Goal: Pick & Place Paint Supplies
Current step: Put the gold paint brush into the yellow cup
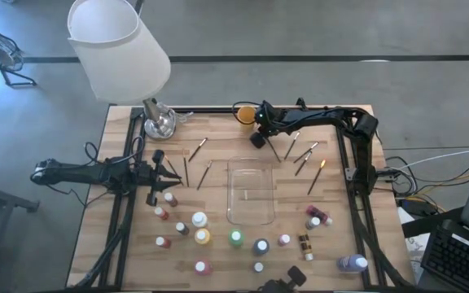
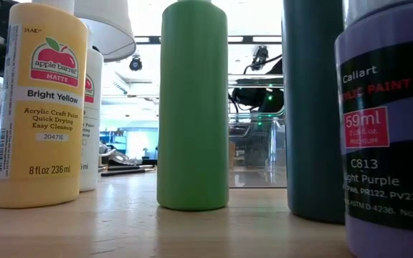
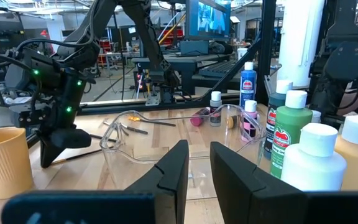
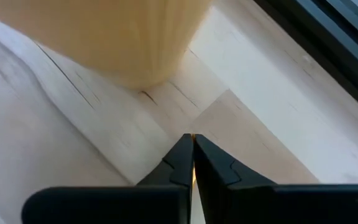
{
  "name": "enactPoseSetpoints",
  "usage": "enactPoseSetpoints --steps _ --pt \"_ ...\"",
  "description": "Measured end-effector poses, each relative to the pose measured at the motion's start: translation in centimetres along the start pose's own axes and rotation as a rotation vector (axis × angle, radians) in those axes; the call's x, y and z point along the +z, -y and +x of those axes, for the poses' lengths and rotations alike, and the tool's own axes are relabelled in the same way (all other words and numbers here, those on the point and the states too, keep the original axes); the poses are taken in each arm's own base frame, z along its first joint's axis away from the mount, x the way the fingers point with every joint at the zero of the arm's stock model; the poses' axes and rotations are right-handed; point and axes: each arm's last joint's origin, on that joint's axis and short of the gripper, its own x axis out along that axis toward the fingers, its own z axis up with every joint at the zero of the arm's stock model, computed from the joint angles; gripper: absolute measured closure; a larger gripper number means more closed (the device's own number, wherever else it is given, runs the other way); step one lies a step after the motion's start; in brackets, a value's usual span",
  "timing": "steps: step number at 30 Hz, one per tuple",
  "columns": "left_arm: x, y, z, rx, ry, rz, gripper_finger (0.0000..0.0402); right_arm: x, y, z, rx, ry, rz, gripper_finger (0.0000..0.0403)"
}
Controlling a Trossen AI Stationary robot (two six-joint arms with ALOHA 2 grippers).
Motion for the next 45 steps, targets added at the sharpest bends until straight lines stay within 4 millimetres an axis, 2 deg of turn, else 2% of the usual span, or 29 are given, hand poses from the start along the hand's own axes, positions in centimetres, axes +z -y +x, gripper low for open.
enactPoseSetpoints --steps 4,8,19,24,33,45 --pt "0.0 0.0 0.0 0.000 0.000 0.000 0.0328 -0.2 0.5 -1.5 -0.065 -0.031 -0.020 0.0395" --pt "0.0 0.0 0.0 0.000 0.000 0.000 0.0328 0.7 1.0 -4.3 -0.128 0.032 -0.026 0.0395" --pt "0.0 0.0 0.0 0.000 0.000 0.000 0.0328 1.7 1.5 -8.8 -0.101 0.140 -0.044 0.0395" --pt "0.0 0.0 0.0 0.001 0.000 0.000 0.0328 2.4 1.5 -11.8 0.004 0.241 -0.072 0.0395" --pt "0.0 0.0 0.0 0.000 0.000 0.000 0.0328 4.6 0.8 -16.5 0.347 0.588 -0.216 0.0395" --pt "0.0 0.0 0.0 0.000 0.000 0.000 0.0328 7.5 0.3 -19.2 0.488 1.046 -0.312 0.0395"
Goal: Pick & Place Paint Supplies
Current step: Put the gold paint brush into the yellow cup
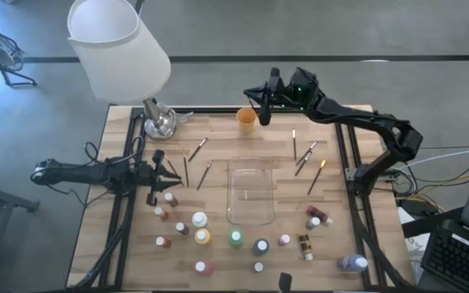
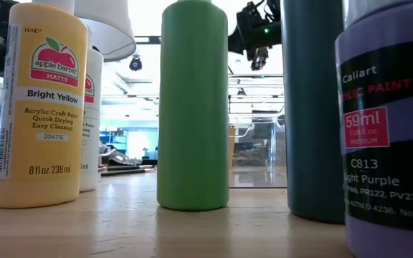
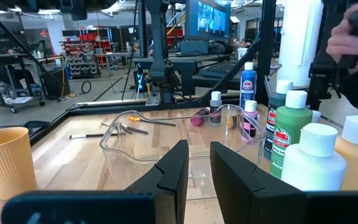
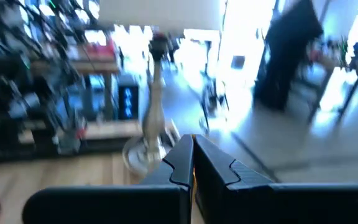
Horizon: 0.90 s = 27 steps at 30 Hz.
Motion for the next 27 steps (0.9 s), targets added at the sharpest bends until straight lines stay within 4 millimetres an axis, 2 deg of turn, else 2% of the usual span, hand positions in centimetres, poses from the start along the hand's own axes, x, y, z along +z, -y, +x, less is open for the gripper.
enactPoseSetpoints --steps 6,9,21,27 --pt "0.0 0.0 0.0 0.000 0.000 0.000 0.0328 0.8 0.0 0.5 0.068 0.194 -0.054 0.0395" --pt "0.0 0.0 0.0 0.000 0.000 0.000 0.0328 0.4 0.0 0.8 0.119 0.266 -0.073 0.0395" --pt "0.0 0.0 0.0 0.000 0.000 0.000 0.0328 -3.3 0.7 0.3 0.131 0.437 -0.098 0.0395" --pt "0.0 0.0 0.0 0.000 0.000 0.000 0.0328 -5.0 1.1 0.7 0.129 0.417 -0.069 0.0395"
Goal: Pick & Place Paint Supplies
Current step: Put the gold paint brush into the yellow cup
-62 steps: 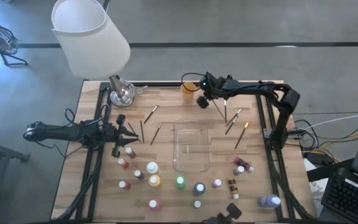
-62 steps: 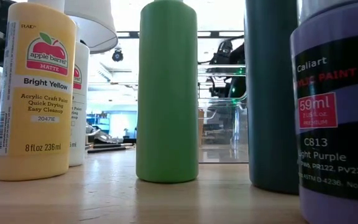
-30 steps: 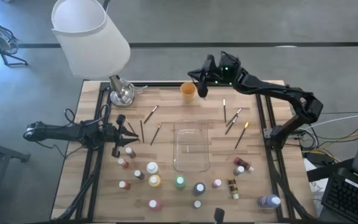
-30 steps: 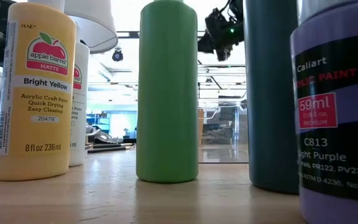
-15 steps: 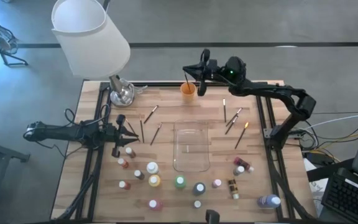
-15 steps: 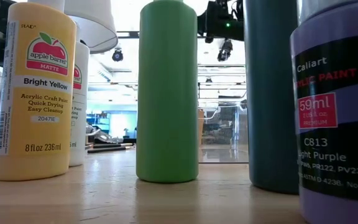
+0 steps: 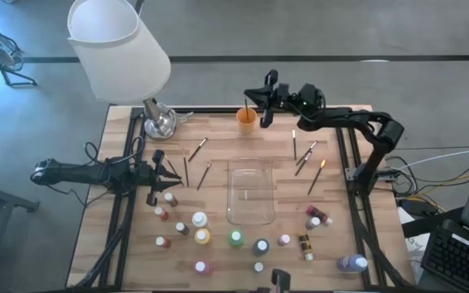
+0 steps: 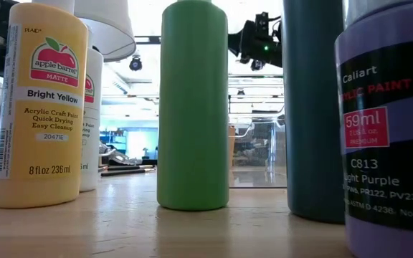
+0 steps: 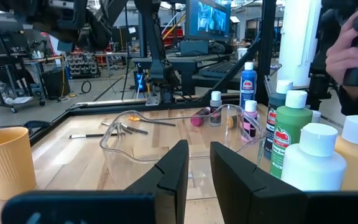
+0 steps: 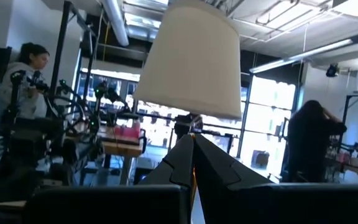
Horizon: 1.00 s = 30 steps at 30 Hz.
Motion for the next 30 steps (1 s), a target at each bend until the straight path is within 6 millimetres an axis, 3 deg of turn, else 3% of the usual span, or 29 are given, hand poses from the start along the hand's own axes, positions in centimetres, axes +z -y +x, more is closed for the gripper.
enactPoseSetpoints --steps 18,30 --pt "0.0 0.0 0.0 0.000 0.000 0.000 0.0328 -4.5 1.2 -0.5 -0.103 -0.107 0.008 0.0395" --pt "0.0 0.0 0.0 0.000 0.000 0.000 0.0328 -5.9 1.6 -0.4 -0.142 -0.190 -0.027 0.0395"
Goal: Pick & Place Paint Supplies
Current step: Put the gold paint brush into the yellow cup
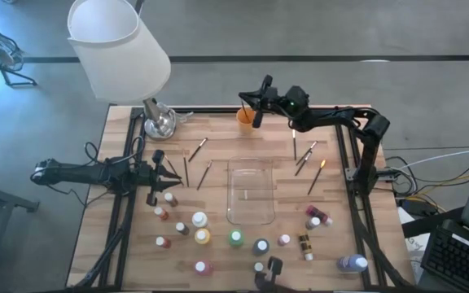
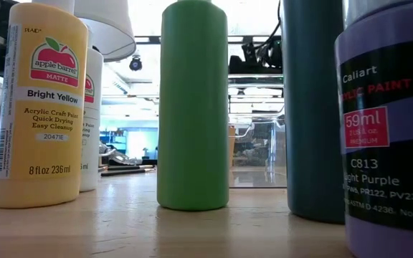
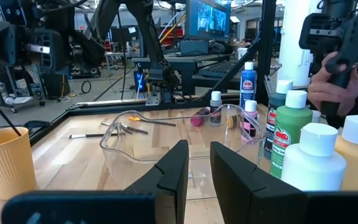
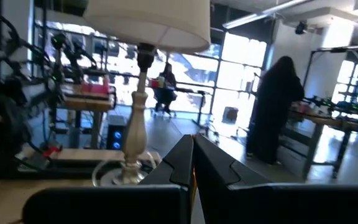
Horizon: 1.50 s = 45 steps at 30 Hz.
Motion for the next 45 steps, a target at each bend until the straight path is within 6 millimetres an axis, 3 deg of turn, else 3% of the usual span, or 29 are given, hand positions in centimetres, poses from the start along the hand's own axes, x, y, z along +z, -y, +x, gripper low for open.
enactPoseSetpoints --steps 45 --pt "0.0 0.0 0.0 0.000 0.000 0.000 0.0328 -3.3 -0.3 -0.6 0.001 -0.335 0.166 0.0395"
